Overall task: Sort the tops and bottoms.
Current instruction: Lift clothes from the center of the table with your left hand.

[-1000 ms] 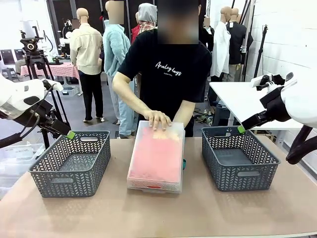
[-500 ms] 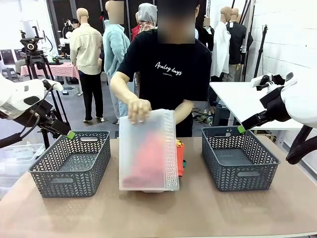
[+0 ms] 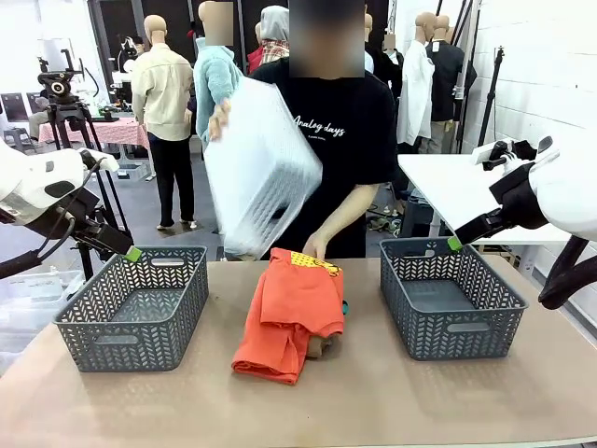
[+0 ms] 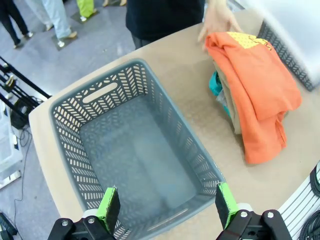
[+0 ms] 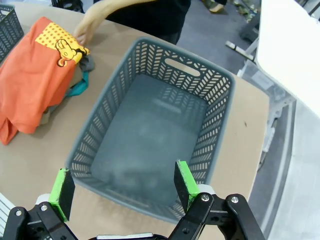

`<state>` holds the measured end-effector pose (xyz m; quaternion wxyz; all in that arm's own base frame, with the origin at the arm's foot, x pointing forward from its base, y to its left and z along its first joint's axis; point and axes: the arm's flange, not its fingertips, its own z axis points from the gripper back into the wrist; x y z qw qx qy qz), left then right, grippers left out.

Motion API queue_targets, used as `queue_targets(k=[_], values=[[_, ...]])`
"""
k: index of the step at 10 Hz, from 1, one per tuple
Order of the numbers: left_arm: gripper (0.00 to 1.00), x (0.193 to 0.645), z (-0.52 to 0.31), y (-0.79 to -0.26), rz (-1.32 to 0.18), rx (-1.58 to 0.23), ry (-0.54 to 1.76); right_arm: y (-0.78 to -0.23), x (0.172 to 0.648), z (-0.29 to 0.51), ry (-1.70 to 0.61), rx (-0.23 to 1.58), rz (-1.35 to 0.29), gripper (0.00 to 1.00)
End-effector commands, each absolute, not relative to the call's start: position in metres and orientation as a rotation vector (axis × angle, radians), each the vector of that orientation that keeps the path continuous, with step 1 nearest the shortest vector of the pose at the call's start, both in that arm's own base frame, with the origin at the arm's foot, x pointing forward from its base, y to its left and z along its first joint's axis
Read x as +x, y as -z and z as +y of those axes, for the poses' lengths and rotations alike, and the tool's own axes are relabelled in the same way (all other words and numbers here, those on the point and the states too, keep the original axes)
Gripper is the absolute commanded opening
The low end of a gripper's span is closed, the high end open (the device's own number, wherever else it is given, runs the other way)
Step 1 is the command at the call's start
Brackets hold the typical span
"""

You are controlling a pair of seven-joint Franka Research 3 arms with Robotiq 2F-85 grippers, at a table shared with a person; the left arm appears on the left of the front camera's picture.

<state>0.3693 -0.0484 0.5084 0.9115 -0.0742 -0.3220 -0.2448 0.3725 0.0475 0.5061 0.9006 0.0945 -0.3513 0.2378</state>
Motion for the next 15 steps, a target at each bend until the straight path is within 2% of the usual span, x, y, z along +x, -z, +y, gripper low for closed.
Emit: queue_targets(k=[1,15], values=[[1.00,0.3705,-0.0459,-0.5076,-0.666,-0.156,0.507,-0.5046,0.3743,0.0484,-0.487,0.212,-0.731,1.00],[1.00,0.3705,-0.0459,-0.5076,-0.666,-0.156,0.507,-0.5046,0.3743,0.0484,-0.487,0.212,-0.731,1.00]])
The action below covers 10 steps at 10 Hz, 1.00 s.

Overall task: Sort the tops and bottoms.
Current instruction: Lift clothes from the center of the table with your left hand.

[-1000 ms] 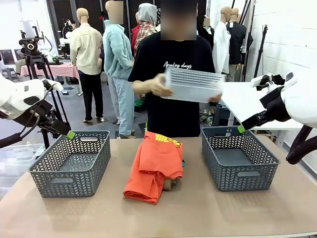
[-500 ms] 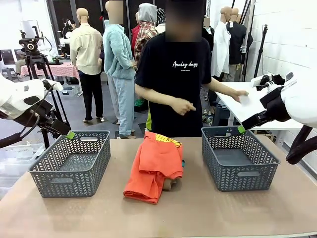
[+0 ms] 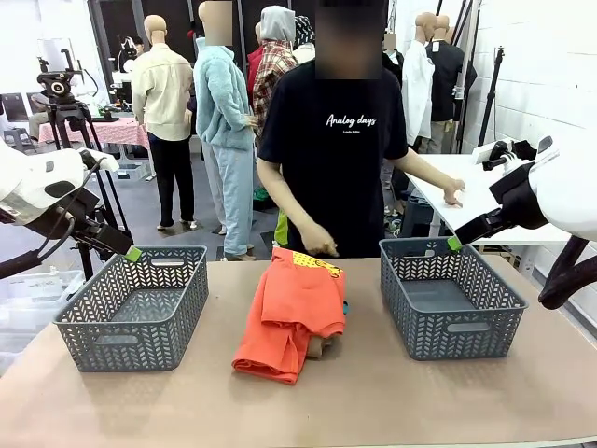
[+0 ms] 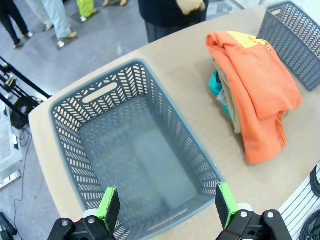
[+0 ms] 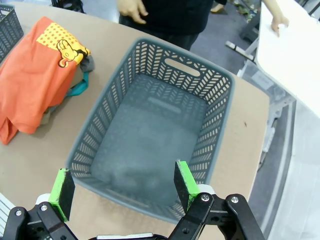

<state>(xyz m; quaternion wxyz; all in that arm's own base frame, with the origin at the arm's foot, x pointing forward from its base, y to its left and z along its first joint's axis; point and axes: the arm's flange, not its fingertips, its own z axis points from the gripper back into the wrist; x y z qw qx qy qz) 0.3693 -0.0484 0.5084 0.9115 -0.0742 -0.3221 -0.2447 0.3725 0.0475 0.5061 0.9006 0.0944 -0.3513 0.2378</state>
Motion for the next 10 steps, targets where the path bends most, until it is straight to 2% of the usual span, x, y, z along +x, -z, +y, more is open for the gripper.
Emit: queue_targets(k=[1,10], values=[[1.00,0.3705,-0.0459,-0.5076,-0.666,-0.156,0.507,-0.5046,0.3743,0.0484,-0.487,0.212,-0.731,1.00],[1.00,0.3705,-0.0459,-0.5076,-0.666,-0.156,0.507,-0.5046,0.3743,0.0484,-0.487,0.212,-0.731,1.00]])
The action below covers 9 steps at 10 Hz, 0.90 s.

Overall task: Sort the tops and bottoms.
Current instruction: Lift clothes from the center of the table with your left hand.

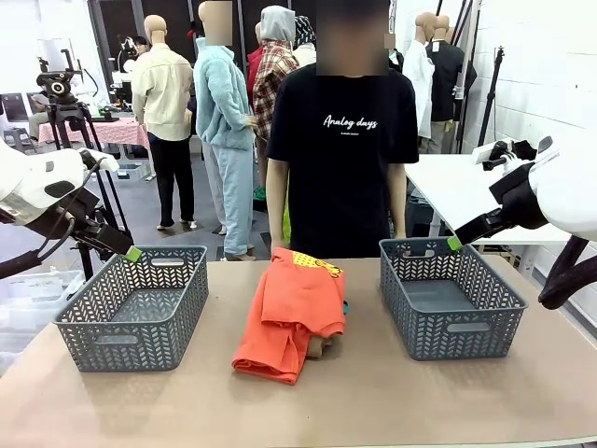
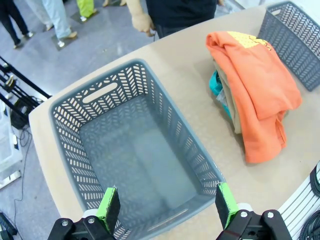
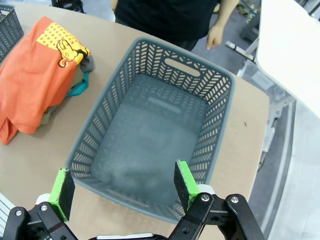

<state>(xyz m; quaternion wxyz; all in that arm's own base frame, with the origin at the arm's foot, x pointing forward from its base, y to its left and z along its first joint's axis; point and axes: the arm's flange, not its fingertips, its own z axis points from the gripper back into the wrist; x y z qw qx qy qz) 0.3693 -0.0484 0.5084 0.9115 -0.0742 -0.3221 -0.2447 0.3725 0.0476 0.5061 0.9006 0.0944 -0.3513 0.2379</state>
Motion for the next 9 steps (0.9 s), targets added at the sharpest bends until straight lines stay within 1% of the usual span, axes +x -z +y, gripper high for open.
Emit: queue_targets(k=[1,9], values=[[1.00,0.3705,-0.0459,-0.5076,-0.666,-0.156,0.507,-0.5046,0.3743,0.0484,-0.487,0.212,-0.731,1.00],[1.00,0.3693,-0.0483,-0.5084,-0.664,-0.153,0.504,-0.5046,0.3743,0.0484,-0.487,0.212,-0.731,1.00]])
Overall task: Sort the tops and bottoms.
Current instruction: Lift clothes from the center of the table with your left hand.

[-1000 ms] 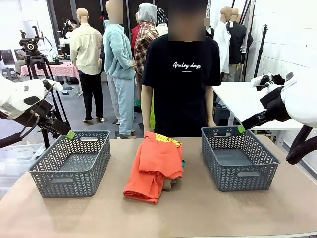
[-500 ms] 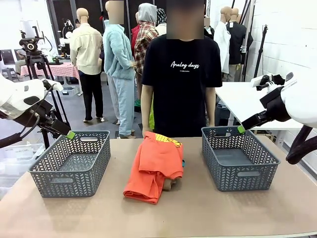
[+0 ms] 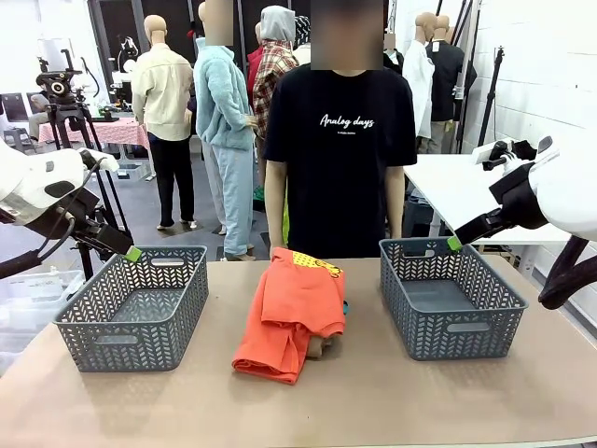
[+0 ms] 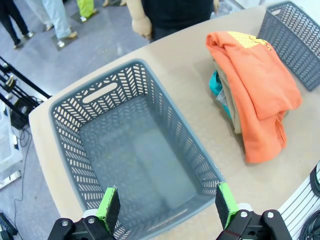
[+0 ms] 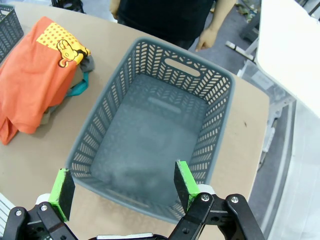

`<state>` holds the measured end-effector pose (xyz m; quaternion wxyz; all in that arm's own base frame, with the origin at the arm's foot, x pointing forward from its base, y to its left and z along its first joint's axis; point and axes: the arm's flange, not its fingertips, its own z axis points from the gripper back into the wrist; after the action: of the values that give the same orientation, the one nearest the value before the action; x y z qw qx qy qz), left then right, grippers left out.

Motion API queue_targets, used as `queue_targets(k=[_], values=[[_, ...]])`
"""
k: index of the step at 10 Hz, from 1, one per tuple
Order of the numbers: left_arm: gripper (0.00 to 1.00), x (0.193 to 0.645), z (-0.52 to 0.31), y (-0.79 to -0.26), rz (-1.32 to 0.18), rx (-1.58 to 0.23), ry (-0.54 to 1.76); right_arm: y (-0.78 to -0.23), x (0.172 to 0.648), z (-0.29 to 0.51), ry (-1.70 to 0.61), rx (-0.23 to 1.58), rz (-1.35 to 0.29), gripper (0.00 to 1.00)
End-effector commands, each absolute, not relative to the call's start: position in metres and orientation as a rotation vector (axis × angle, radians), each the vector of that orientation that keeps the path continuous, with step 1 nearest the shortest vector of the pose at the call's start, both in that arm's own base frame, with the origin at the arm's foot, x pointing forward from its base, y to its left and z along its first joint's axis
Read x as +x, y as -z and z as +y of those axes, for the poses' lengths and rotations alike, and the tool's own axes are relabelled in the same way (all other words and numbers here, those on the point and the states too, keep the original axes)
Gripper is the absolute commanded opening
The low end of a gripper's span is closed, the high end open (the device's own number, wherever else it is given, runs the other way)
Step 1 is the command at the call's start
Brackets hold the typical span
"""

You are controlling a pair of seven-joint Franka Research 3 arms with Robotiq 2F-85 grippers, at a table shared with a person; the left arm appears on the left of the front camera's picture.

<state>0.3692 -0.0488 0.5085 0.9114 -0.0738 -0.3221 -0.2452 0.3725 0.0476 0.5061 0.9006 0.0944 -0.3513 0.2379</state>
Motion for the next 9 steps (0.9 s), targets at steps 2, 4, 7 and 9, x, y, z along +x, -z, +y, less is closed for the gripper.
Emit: queue_targets(k=[2,4,7,9], values=[[1.00,0.377,-0.087,-0.523,-0.629,-0.222,0.606,-0.505,0.374,0.048,-0.487,0.212,-0.731,1.00],[1.00,0.382,-0.151,-0.547,-0.594,-0.235,0.748,-0.505,0.374,0.048,-0.487,0.212,-0.731,1.00],[1.00,0.378,-0.241,-0.546,-0.469,-0.257,0.902,-0.505,0.374,0.048,-0.487,0.212,-0.731,1.00],[1.00,0.388,-0.280,-0.534,-0.430,-0.205,0.921,-0.505,0.374,0.048,-0.487,0.212,-0.731,1.00]])
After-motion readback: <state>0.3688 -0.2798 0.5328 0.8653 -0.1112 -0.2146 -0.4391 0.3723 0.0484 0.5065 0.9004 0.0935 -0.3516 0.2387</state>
